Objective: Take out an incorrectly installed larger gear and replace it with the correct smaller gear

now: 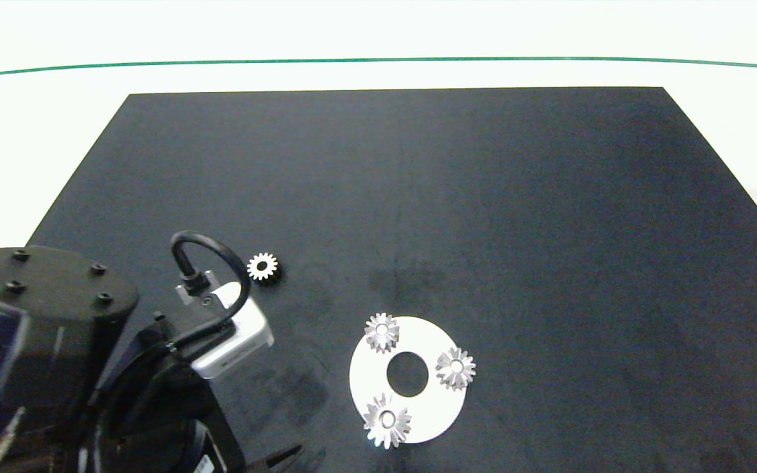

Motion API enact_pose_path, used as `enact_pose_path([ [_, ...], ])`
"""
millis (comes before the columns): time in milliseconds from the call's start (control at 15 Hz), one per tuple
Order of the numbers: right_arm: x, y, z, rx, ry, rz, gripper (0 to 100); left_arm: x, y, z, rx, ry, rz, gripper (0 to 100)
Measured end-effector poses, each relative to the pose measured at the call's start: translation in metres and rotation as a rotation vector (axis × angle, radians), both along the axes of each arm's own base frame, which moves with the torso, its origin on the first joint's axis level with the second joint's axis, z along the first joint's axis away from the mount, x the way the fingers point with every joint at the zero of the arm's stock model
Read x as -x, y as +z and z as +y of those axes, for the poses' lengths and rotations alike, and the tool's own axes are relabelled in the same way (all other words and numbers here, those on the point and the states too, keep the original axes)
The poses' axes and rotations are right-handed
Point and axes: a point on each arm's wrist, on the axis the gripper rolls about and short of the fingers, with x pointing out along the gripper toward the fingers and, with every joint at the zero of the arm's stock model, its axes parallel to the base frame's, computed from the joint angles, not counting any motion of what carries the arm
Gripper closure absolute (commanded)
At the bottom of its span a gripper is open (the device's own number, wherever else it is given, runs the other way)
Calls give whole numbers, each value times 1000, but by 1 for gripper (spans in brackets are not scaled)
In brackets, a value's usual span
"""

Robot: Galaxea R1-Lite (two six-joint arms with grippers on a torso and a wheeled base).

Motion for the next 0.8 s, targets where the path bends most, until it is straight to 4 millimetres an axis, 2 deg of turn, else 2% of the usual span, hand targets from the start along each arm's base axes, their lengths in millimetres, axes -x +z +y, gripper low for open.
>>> enact_pose_path([
  [200,3,-1,0,0,-5,-12,0,3,-14,-31,-20,-63,27,0],
  [533,4,-2,0,2,-6,-16,0,4,-37,-60,-126,-99,52,0],
  [800,5,-3,0,2,-5,-16,0,-7,-32,-82,-139,-122,36,0],
])
